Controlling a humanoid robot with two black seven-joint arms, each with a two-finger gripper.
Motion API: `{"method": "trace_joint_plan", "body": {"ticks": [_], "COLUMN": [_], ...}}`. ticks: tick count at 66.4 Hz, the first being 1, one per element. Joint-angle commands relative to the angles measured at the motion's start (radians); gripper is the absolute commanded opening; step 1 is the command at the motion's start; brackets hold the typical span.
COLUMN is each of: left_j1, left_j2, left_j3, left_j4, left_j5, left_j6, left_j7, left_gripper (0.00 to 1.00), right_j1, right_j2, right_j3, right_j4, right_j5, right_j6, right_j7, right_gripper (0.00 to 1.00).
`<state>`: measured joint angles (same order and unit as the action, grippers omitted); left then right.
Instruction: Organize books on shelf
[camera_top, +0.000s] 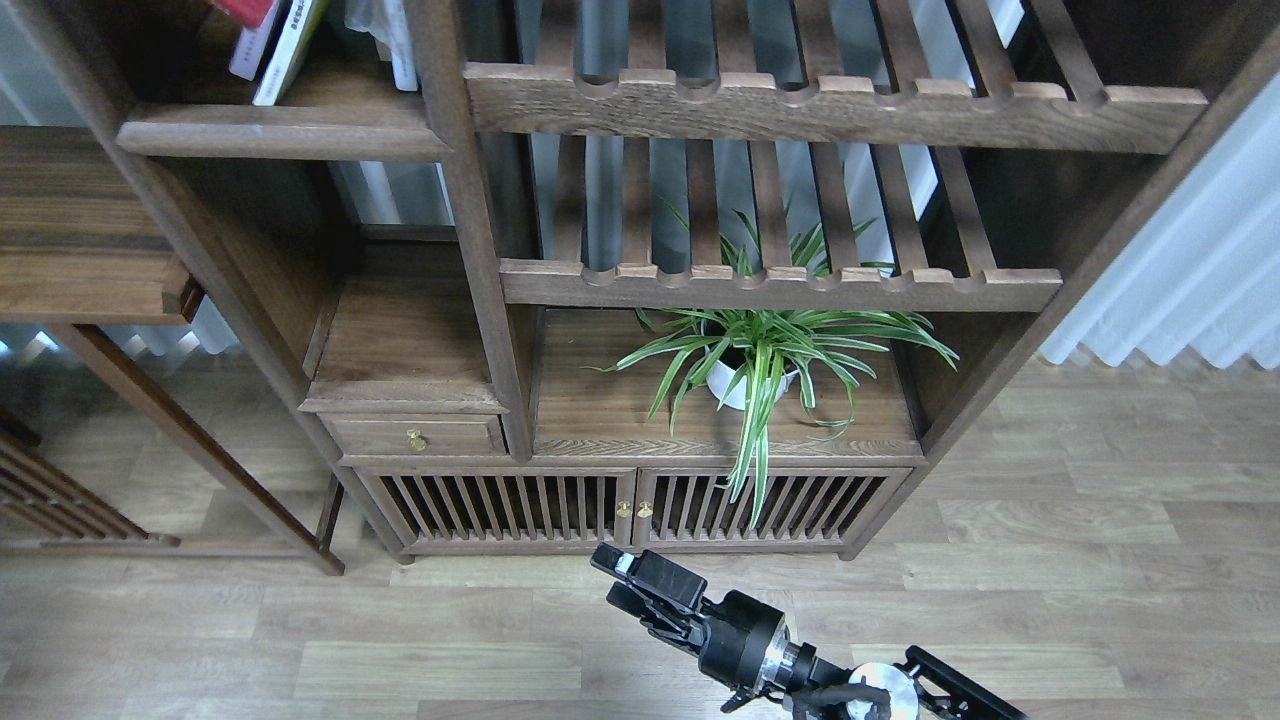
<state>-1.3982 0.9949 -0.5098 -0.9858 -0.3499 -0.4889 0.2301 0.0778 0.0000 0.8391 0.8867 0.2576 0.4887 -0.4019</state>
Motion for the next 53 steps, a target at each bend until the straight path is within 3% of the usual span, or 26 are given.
{"method": "trace_joint_plan", "body": {"ticks": [1, 23, 53], "left_j1": [-0.03, -0.104, -0.262], "left_j2": [-0.009, -0.096, -0.479], "left_j3": [0.014, 0.014, 0.011], "left_j4": [0.079, 0.203, 0.64], "left_j5": [0.052, 0.183, 0.371], "left_j6": [0.0, 0.0, 0.0], "left_j7": [0.006, 0.06, 0.06], "left_gripper": [0.0, 0.0, 0.01], "right_j1": [0.002, 0.004, -0.003], "right_j2": [0.0, 0.0, 0.0], "right_j3": [0.0, 0.0, 0.0], "right_j4": [0.0, 0.0, 0.003], "right_j5": [0.0, 0.0, 0.002], "right_j6": [0.0, 0.0, 0.0], "right_j7": [0.0, 0.0, 0.0], "right_gripper": [0.99, 0.99, 0.99]}}
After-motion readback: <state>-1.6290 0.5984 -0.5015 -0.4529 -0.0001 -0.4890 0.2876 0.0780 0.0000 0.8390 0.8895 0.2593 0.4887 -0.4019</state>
